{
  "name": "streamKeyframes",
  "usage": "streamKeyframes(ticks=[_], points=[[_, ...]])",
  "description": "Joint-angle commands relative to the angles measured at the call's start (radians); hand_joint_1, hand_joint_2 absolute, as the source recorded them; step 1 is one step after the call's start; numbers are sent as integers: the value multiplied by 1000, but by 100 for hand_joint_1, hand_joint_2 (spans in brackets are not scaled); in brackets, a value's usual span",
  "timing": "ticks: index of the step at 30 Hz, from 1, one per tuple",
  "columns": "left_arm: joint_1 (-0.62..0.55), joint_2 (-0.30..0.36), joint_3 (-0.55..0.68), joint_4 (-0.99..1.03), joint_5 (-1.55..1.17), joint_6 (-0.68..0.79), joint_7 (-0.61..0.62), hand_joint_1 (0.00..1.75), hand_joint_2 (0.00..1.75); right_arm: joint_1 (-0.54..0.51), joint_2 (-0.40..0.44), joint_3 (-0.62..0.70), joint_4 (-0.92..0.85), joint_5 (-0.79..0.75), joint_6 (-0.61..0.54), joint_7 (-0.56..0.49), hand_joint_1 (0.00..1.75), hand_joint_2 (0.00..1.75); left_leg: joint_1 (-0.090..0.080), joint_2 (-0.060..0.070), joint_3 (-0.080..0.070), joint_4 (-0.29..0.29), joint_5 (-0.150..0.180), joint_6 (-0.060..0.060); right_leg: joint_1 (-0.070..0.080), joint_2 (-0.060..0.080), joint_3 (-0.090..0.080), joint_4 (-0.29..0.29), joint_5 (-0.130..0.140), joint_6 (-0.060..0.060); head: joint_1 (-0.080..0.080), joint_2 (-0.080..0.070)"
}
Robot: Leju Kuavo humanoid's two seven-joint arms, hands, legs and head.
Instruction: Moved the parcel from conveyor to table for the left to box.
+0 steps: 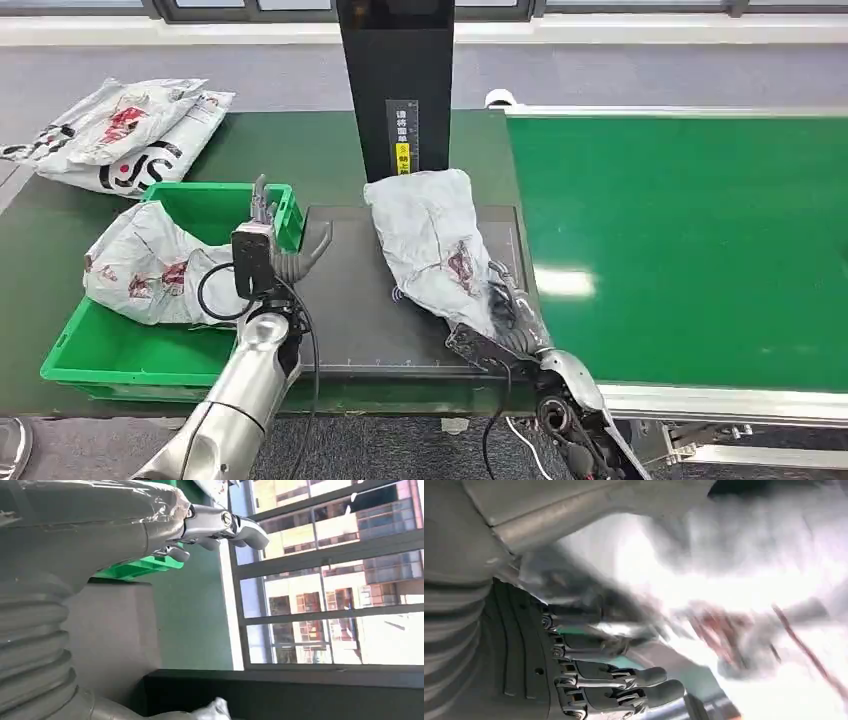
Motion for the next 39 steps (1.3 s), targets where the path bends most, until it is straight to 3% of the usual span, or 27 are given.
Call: streamKeyframes(ticks=[1,8,13,15,20,33,34,35,39], points=[[-33,2,-65,63,-62,-12,3,0,175,21,65,-230,-161,-261,-27,-186,0,175,-1,0,0,-1,0,1,-1,-1,0,0,-1,0,0,0],[-35,-1,-67,65,-63,-11,3,0,175,24,61,-234,-161,-266,-24,-190,0,175,0,0,2,-2,0,2,0,-2,2,-3,0,1,0,0],[-71,6,-179,175,-159,-133,3,0,175,32,91,-319,-196,-499,27,-302,0,175,-1,-1,1,-1,0,1,-1,-4,1,-1,-1,0,0,0],[-91,-3,-227,232,-198,-211,4,0,175,8,87,-349,-170,-589,71,-297,0,175,-1,-3,1,-2,1,1,0,-5,2,-2,-1,0,0,0],[-100,-22,-334,323,-325,-267,31,0,175,-28,77,-384,-89,-621,69,-301,0,175,-1,-1,1,-2,0,2,-1,-3,2,-2,0,1,0,0],[-108,2,-656,479,-747,-422,351,0,175,-140,44,-298,56,-623,66,-312,0,175,-2,4,2,-1,0,1,-1,2,0,-2,1,0,0,0],[-105,6,-659,478,-760,-441,368,14,175,-156,43,-287,77,-629,75,-309,0,175,-1,5,2,-2,0,1,-1,2,1,-3,1,0,0,0],[-103,9,-651,480,-757,-468,376,175,175,-166,42,-280,87,-632,79,-307,0,175,-1,4,3,-3,0,2,-1,2,2,-4,1,1,0,0],[-90,21,-633,478,-759,-494,391,175,175,-162,41,-259,86,-635,86,-295,0,175,-2,5,5,-4,0,2,-1,4,5,-4,2,1,0,0]])
